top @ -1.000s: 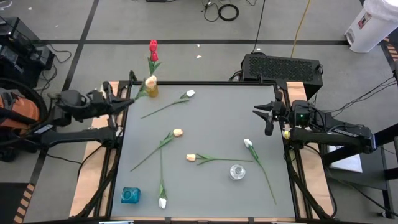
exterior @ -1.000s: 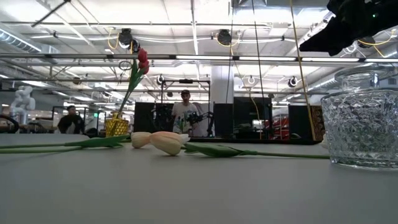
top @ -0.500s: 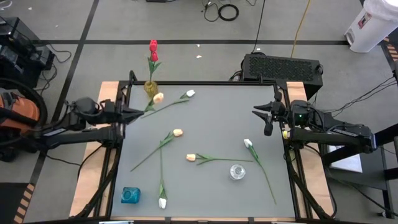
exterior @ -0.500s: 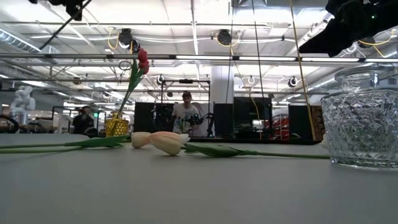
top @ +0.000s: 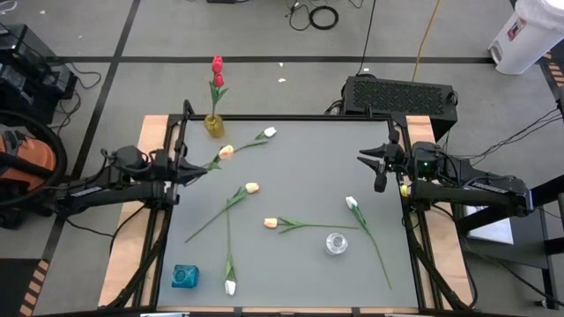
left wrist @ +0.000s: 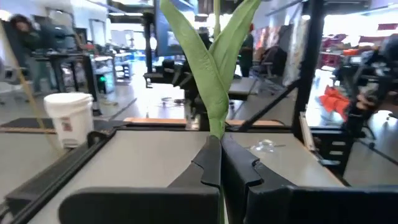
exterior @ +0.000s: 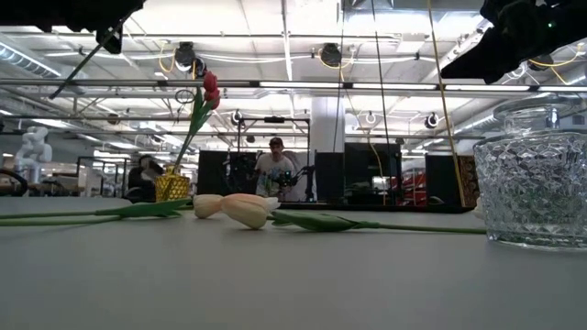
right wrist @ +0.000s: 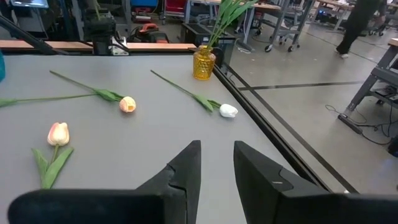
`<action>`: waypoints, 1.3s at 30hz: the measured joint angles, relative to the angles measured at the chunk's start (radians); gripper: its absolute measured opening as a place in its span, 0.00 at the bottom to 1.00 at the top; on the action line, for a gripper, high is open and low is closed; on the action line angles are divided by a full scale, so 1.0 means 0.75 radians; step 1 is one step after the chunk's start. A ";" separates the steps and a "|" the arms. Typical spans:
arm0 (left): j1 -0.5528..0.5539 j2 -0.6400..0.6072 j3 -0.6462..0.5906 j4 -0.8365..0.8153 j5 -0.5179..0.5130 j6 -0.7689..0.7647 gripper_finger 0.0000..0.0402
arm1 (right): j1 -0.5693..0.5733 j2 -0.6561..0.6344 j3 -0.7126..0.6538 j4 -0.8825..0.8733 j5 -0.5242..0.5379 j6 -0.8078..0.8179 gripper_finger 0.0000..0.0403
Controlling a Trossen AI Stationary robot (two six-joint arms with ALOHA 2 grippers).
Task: Sort flowers into vase by color
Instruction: Put the top yellow tulip into the blue vase
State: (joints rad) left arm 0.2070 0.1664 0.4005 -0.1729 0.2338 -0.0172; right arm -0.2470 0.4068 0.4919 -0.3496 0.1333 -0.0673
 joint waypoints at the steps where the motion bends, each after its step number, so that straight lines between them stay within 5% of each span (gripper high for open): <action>1: 0.000 0.001 -0.001 0.003 0.013 -0.001 0.00 | 0.000 0.000 0.000 0.000 -0.001 0.000 0.21; 22: 0.000 0.003 0.000 -0.084 0.645 -0.010 0.00 | 0.000 0.000 0.000 0.000 -0.005 0.071 0.21; 31: 0.000 0.006 0.001 -0.136 1.069 -0.046 0.00 | 0.000 0.000 0.000 0.000 -0.005 0.070 0.21; 39: 0.000 0.006 0.001 -0.128 1.289 -0.076 0.00 | 0.000 0.001 0.000 0.000 -0.005 0.070 0.21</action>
State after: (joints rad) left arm 0.2070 0.1707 0.4015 -0.2687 1.2005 -0.0740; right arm -0.2470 0.4072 0.4919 -0.3496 0.1299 -0.0147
